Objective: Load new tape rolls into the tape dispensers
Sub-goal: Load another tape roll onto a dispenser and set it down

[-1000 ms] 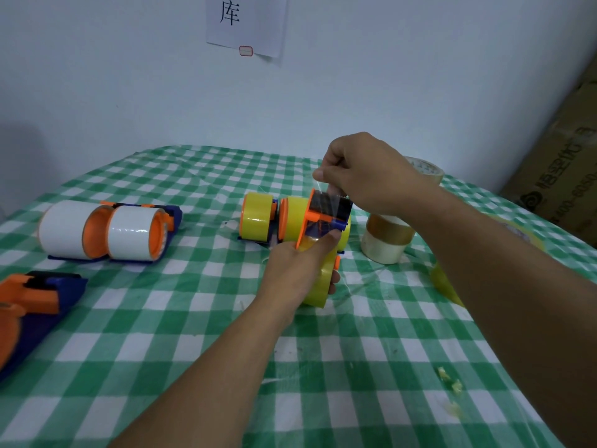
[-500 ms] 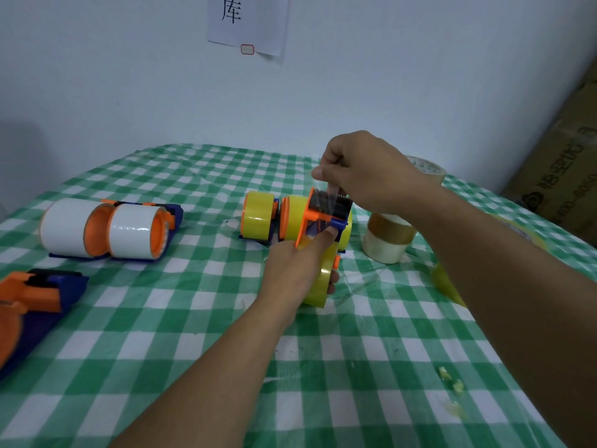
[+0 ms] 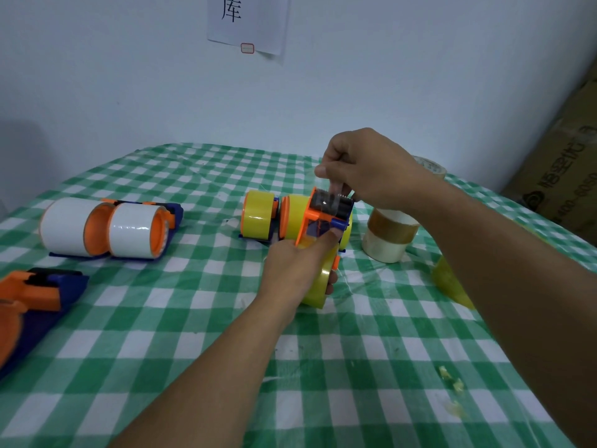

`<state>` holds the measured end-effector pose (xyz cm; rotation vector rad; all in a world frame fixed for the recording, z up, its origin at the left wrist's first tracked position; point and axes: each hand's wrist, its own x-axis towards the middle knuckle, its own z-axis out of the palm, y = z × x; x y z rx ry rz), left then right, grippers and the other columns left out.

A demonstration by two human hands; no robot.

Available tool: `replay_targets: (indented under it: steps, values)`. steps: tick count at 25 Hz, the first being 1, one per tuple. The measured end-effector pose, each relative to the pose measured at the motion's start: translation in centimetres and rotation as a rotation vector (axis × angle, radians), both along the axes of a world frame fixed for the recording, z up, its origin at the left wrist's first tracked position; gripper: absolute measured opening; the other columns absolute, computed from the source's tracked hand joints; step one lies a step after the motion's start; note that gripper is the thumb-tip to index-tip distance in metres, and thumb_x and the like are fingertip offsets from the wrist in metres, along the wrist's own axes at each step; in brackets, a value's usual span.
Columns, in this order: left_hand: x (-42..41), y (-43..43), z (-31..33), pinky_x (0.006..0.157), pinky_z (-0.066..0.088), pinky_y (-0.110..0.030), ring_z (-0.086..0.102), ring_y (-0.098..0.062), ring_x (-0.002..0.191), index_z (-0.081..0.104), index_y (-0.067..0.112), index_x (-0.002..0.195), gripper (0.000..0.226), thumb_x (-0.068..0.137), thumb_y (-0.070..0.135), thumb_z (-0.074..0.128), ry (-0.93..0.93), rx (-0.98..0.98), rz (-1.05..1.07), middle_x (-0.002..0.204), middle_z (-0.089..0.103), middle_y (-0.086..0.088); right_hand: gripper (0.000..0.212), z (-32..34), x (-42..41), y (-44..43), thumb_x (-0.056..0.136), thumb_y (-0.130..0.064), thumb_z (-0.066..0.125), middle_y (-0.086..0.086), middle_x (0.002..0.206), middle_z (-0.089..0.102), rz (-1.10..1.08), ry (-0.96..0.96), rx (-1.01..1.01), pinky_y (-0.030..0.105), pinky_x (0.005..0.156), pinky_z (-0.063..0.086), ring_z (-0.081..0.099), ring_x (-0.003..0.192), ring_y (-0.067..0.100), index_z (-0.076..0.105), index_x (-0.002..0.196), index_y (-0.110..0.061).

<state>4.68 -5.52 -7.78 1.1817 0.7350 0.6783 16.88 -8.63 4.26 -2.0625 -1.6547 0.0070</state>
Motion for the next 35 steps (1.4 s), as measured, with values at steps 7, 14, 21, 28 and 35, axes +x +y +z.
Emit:
replay_targets:
  steps: [7,14,21,28,35]
  values:
    - [-0.1,0.0,0.0,0.05,0.052,-0.03,0.061,-0.023,0.045,0.07,0.008,0.075,0.031,0.079,0.036,0.083,0.019,0.016,-0.006,0.065,0.069,-0.015,0.02,0.6,0.4,-0.2,0.099,-0.026,0.064,0.003,0.077,0.075,0.028,0.09,-0.045,0.049,0.074,0.062,0.072,0.079,0.028,0.065,0.093,-0.008]
    - [-0.3,-0.3,0.5,0.041,0.049,-0.019,0.064,-0.014,0.046,0.073,0.009,0.088,0.025,0.081,0.032,0.081,0.002,0.024,0.001,0.07,0.071,-0.011,0.015,0.8,0.9,-0.5,0.099,-0.017,0.063,0.01,0.081,0.076,0.005,0.172,-0.058,0.037,0.069,0.063,0.072,0.071,0.014,0.066,0.091,-0.006]
    - [-0.3,-0.3,0.9,0.029,0.035,-0.009,0.059,0.006,0.04,0.065,0.011,0.117,0.035,0.094,0.038,0.064,-0.027,-0.004,-0.02,0.05,0.065,0.018,0.016,0.9,1.2,-0.8,0.097,-0.011,0.063,0.012,0.079,0.076,-0.015,0.279,-0.056,0.035,0.067,0.062,0.071,0.068,0.013,0.065,0.083,-0.007]
    - [-0.2,0.1,0.5,0.035,0.044,-0.015,0.065,-0.007,0.044,0.07,0.012,0.107,0.035,0.09,0.043,0.068,-0.005,-0.001,0.023,0.062,0.072,0.001,0.008,1.7,0.9,-0.9,0.094,-0.005,0.062,0.014,0.079,0.077,-0.054,0.528,-0.075,0.042,0.083,0.062,0.075,0.079,0.021,0.067,0.088,-0.001]
    - [0.0,0.5,-0.2,0.062,0.058,-0.038,0.07,-0.029,0.064,0.076,0.009,0.093,0.036,0.088,0.044,0.071,-0.047,-0.053,-0.057,0.078,0.075,-0.016,0.014,1.1,0.4,-1.0,0.1,-0.015,0.061,0.007,0.085,0.076,-0.033,0.236,-0.024,0.04,0.076,0.063,0.075,0.081,0.019,0.064,0.09,-0.005]
